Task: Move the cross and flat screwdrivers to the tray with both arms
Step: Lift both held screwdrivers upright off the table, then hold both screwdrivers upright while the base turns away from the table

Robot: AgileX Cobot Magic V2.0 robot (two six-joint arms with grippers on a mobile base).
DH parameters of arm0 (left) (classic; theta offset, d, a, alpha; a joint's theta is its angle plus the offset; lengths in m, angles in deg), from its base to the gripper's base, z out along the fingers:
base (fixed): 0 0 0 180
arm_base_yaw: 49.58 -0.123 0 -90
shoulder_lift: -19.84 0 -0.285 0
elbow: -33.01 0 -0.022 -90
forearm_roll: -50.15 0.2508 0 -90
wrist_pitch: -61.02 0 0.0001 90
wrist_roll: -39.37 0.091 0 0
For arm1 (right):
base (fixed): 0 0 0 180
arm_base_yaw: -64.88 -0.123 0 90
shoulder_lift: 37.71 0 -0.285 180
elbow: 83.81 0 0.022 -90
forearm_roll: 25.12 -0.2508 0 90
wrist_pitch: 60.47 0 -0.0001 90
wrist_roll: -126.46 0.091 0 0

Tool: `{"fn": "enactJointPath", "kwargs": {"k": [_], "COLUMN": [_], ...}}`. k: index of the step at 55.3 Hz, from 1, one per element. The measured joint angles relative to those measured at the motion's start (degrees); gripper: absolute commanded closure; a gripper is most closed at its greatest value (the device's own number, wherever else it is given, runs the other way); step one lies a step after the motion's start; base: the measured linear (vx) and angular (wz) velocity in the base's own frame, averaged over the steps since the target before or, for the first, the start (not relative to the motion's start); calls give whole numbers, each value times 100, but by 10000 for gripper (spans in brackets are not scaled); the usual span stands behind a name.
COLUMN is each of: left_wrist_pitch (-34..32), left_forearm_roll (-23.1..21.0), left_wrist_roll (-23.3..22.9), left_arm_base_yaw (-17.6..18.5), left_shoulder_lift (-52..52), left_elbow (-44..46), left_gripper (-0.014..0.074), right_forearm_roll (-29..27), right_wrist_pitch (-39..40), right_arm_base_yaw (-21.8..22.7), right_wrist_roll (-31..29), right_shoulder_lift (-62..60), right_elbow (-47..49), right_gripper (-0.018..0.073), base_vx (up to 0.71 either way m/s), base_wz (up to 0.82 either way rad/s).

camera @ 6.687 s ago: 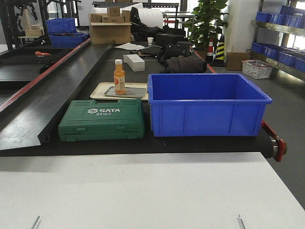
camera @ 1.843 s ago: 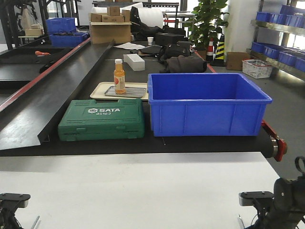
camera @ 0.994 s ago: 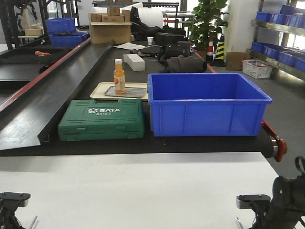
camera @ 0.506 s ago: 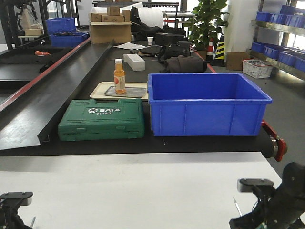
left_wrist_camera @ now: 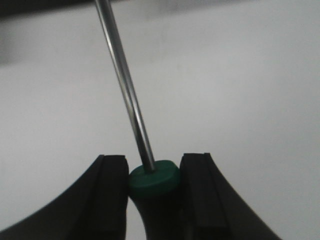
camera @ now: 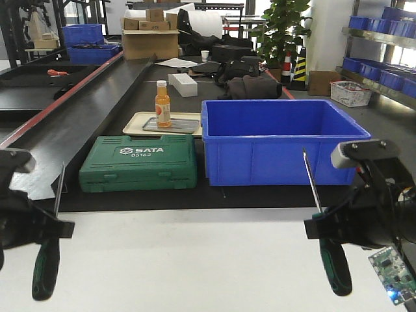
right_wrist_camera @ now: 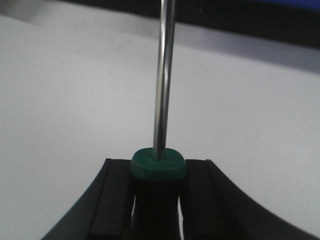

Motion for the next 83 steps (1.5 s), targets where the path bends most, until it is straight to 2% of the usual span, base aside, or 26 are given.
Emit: {"fn": "enactJointPath", "kwargs": {"k": [11, 22, 41, 83], "left_wrist_pitch": [-264, -274, 171, 190], "left_forearm_roll": [-17, -27, -27, -27], "left_wrist_roll": [107, 244, 253, 253], "left_arm_base_yaw": [248, 327, 327, 327], "left_shoulder_lift": [968, 1314, 1323, 1318], "left_elbow": [94, 400, 400, 400], "left_gripper": [599, 599, 599, 599], "right_forearm_roll": [-14, -15, -15, -15], "right_wrist_pitch": [210, 117, -103, -126], "right_arm_base_yaw": [-404, -439, -439, -439], "right_wrist_roll": [59, 59, 59, 59], "right_shoulder_lift": [-474, -494, -494, -494], "right_elbow": [368, 884, 902, 902], "right_gripper": [567, 567, 567, 567], "base_vx": [0, 0, 0, 0], "base_wz": [0, 0, 0, 0]}}
